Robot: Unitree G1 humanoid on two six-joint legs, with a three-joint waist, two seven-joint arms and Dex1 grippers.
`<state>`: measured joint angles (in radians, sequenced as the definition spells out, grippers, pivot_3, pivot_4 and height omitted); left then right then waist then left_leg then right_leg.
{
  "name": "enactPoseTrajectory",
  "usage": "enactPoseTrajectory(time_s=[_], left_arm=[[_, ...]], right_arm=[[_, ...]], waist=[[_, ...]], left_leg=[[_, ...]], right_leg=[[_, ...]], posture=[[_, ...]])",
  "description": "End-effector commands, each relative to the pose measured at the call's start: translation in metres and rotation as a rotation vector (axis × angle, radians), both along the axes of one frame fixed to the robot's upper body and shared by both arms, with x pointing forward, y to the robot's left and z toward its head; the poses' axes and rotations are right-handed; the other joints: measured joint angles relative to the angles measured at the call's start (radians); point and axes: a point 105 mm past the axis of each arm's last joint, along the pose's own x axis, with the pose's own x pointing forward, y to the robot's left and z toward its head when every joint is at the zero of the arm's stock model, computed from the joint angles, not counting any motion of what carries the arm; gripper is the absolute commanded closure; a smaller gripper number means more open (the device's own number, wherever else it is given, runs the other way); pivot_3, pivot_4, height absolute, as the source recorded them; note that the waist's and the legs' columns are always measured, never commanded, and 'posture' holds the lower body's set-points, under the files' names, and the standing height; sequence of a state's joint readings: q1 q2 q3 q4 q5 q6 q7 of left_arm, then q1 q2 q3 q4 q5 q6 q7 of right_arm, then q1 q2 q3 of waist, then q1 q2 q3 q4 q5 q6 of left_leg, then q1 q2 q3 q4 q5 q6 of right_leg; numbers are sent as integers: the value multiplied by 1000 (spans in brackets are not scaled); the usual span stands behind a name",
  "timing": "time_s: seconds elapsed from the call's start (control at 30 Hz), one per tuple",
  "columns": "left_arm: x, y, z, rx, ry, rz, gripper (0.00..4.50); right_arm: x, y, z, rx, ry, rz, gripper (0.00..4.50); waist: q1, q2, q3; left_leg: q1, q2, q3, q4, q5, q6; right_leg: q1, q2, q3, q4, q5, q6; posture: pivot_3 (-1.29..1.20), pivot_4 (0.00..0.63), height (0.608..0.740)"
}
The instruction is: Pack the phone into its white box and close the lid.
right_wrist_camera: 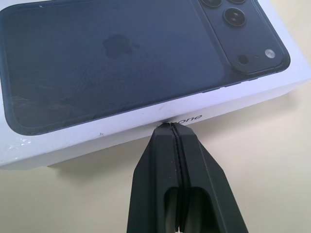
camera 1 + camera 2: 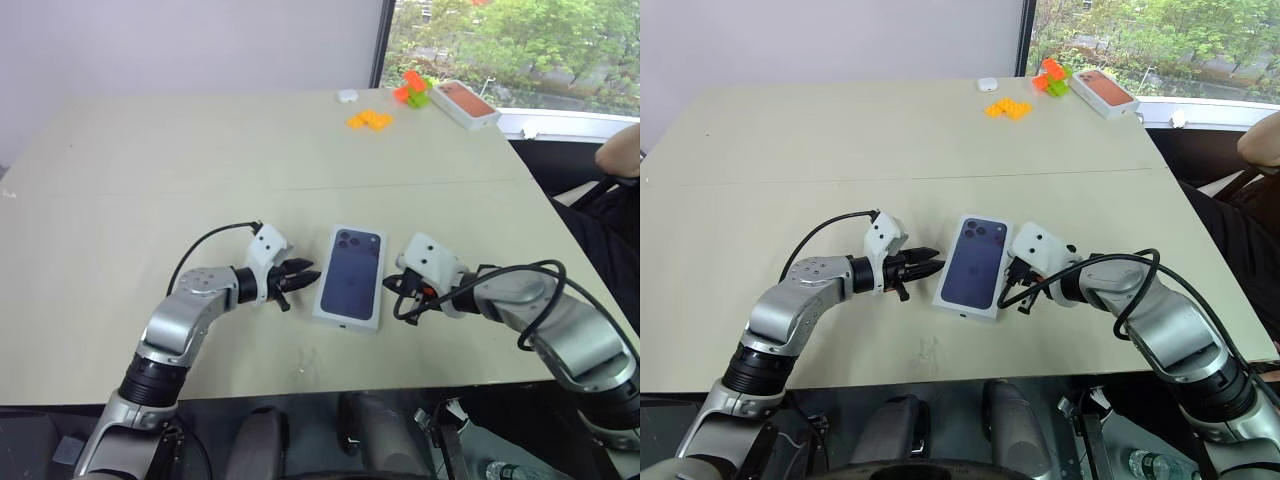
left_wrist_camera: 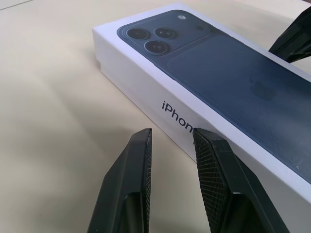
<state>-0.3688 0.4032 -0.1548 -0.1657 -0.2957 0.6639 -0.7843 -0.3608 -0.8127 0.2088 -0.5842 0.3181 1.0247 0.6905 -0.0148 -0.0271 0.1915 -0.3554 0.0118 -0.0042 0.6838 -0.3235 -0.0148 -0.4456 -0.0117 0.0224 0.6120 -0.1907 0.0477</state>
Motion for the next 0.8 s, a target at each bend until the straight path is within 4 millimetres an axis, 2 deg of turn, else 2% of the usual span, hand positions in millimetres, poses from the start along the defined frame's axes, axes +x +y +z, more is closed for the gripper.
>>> enactPoseTrajectory(time_s=[0.03, 0.17, 0.37, 0.47, 0.53, 0.63, 0.7, 0.8], left_arm=[[-6, -12, 13, -31, -39, -64, 3049], [-3, -3, 17, -40, -35, -47, 3049], [4, 10, 34, -83, -42, -27, 3049], [12, 12, 43, -107, -65, 0, 3049], [20, 12, 52, -138, -93, 29, 3049], [35, 1, 63, -172, -123, 61, 3049], [45, -13, 62, -158, -135, 65, 3049], [60, -30, 52, -71, -160, 74, 3049]], right_arm=[[-2, 6, 7, 12, -32, 36, 4500], [1, -1, 14, 3, -55, 21, 4500], [8, -24, 23, -37, -95, -25, 4500], [9, -29, 30, -38, -121, -17, 4500], [3, -23, 37, -3, -128, 31, 4500], [-17, 0, 39, 73, -89, 151, 4500], [-31, 15, 33, 105, -47, 225, 4500], [-37, 30, 20, 113, -14, 247, 4500]], waist=[[0, 0, 0], [0, 0, 0], [1, 0, 0], [1, 0, 0], [1, 0, 0], [3, 0, 0], [3, -1, 0], [3, -1, 0]], left_leg=[[0, 0, 0, 0, 0, 0], [0, 0, 0, 0, 0, 0], [0, 0, 0, 0, 0, 0], [0, 0, 1, 0, 0, 0], [0, 0, 1, 0, 0, 0], [0, 0, 1, 0, 0, 0], [0, 0, 0, 0, 0, 0], [0, -1, 0, 0, 0, 0]], right_leg=[[0, 0, 0, 0, 0, 0], [0, 0, 0, 0, 0, 0], [0, 0, 0, 0, 0, 0], [0, 0, 0, 0, 0, 0], [0, 0, 0, 0, 0, 0], [0, 0, 0, 0, 0, 1], [0, 0, -1, 0, 1, 1], [1, 0, -1, -1, 0, 1]], posture=[[0, 150, 740], [0, 150, 740], [0, 150, 740], [0, 150, 740], [0, 150, 740], [0, 150, 740], [0, 150, 740], [0, 150, 740]])
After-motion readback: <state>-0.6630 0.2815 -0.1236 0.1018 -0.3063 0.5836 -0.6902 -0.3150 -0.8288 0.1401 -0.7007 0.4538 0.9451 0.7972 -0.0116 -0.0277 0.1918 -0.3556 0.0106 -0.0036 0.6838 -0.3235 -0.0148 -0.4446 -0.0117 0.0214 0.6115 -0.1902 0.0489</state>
